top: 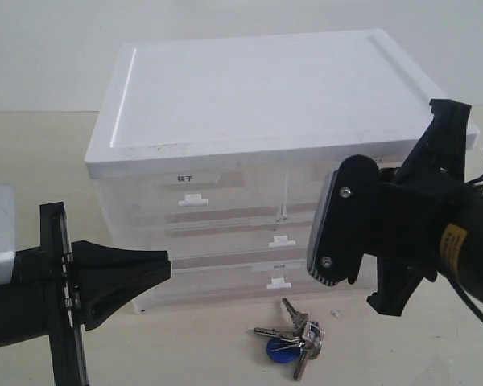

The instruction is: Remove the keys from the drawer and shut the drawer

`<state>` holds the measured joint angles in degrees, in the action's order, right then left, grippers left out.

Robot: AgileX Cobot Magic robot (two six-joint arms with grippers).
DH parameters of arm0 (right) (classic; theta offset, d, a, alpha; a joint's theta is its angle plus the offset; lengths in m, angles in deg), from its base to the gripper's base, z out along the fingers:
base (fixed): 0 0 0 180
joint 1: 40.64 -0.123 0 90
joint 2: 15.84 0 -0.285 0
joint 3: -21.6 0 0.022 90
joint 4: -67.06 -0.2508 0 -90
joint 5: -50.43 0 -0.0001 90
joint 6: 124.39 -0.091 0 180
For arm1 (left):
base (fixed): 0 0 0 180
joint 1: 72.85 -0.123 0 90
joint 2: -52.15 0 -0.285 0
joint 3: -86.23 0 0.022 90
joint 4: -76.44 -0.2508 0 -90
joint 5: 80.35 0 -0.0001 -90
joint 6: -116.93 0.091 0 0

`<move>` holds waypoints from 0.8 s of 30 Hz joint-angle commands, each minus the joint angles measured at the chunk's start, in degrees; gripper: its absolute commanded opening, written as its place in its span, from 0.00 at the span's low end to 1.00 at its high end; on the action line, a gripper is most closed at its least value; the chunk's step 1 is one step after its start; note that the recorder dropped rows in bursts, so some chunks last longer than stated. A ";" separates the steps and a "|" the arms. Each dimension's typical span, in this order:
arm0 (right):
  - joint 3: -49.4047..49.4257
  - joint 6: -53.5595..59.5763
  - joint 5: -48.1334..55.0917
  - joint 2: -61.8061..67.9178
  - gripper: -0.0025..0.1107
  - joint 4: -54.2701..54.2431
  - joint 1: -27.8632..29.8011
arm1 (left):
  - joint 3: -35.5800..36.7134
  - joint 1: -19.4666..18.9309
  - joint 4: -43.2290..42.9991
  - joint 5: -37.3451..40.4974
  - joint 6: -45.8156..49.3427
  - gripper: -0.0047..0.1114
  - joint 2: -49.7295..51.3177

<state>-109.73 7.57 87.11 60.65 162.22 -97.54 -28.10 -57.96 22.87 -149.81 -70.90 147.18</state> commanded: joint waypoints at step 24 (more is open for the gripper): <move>-0.44 -13.44 22.31 -21.68 0.02 4.79 -6.63 | -0.14 0.29 -0.21 -0.50 -0.25 0.08 0.08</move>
<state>-109.73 -1.60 109.96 43.98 166.91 -108.51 -28.10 -57.96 22.87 -149.81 -70.90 147.18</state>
